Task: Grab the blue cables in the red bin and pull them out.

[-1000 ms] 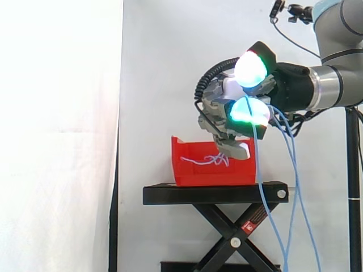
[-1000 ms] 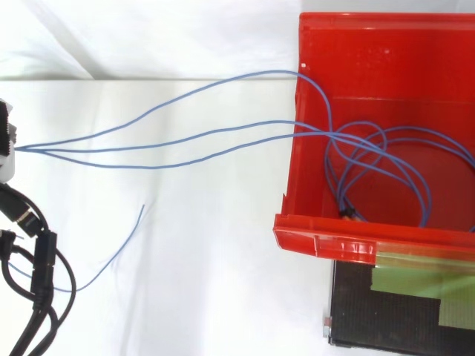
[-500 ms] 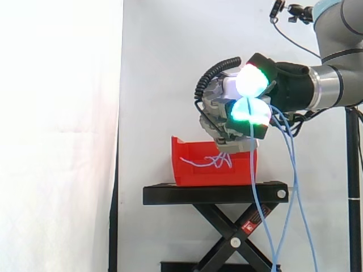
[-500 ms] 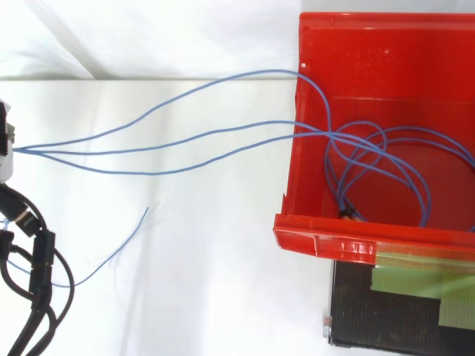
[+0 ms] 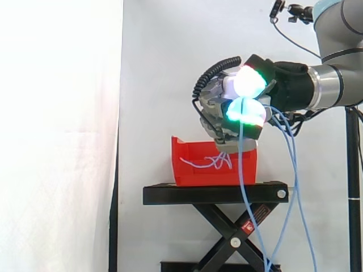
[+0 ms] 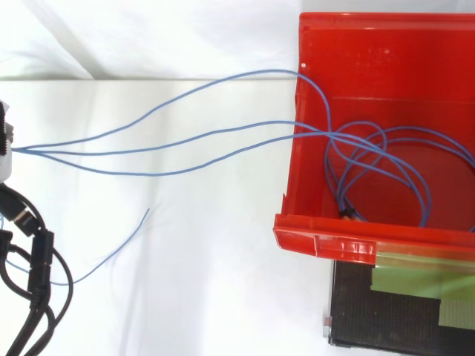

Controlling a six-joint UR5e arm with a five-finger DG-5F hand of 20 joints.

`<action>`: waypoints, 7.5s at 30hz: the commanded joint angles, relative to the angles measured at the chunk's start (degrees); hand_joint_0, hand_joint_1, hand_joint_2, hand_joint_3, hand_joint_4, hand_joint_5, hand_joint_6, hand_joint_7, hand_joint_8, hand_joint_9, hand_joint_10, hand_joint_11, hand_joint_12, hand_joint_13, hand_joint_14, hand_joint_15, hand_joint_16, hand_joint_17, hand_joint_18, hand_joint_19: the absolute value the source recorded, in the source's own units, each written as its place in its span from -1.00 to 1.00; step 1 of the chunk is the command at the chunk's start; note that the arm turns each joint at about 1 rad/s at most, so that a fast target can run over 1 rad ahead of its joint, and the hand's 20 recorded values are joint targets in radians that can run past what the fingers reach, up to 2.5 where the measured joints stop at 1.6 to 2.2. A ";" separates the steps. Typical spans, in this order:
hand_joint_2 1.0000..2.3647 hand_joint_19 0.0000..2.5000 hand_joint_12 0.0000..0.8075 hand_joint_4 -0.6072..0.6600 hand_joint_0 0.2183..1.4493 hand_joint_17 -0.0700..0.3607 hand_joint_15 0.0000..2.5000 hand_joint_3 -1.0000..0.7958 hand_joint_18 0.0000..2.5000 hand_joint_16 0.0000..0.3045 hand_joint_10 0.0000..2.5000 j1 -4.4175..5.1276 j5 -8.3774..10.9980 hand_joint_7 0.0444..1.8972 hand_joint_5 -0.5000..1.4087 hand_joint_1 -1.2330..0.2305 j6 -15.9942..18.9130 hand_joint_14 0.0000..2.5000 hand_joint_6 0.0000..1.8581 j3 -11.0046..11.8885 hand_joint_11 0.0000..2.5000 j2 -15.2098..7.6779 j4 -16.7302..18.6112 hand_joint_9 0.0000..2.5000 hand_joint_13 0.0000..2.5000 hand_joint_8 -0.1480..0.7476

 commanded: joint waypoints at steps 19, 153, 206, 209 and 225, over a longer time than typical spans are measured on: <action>-0.98 -0.03 -0.10 0.28 0.25 -0.25 -0.85 -0.71 -0.01 -0.73 -0.37 0.02 0.00 -0.80 0.17 -0.69 0.20 1.00 0.24 0.03 -0.03 0.00 0.00 -0.42 -0.09 0.11; -0.98 -0.15 -0.15 0.13 0.42 -0.27 -0.87 -0.51 -0.11 -0.75 -0.35 0.37 0.00 -0.96 0.02 -0.68 15.76 1.00 0.72 -14.47 -0.08 0.17 21.89 -0.42 -0.12 0.10; -0.98 -0.25 -0.23 0.04 0.36 -0.23 -0.81 -0.33 -0.20 -0.72 -0.62 0.37 0.00 -0.91 0.11 -0.70 15.76 1.00 0.72 -14.47 0.05 0.26 21.97 -0.29 -0.09 0.07; -0.98 -0.26 -0.21 0.03 0.37 -0.24 -0.81 -0.34 -0.20 -0.73 -0.64 0.37 0.00 -0.92 0.11 -0.70 15.76 1.00 0.72 -14.47 0.05 0.26 21.97 -0.28 -0.09 0.07; -0.98 -0.27 -0.24 0.04 0.36 -0.26 -0.78 -0.35 -0.20 -0.74 -0.77 0.37 0.00 -0.91 0.10 -0.70 15.76 1.00 0.72 -14.47 0.09 0.26 21.97 -0.23 -0.08 0.06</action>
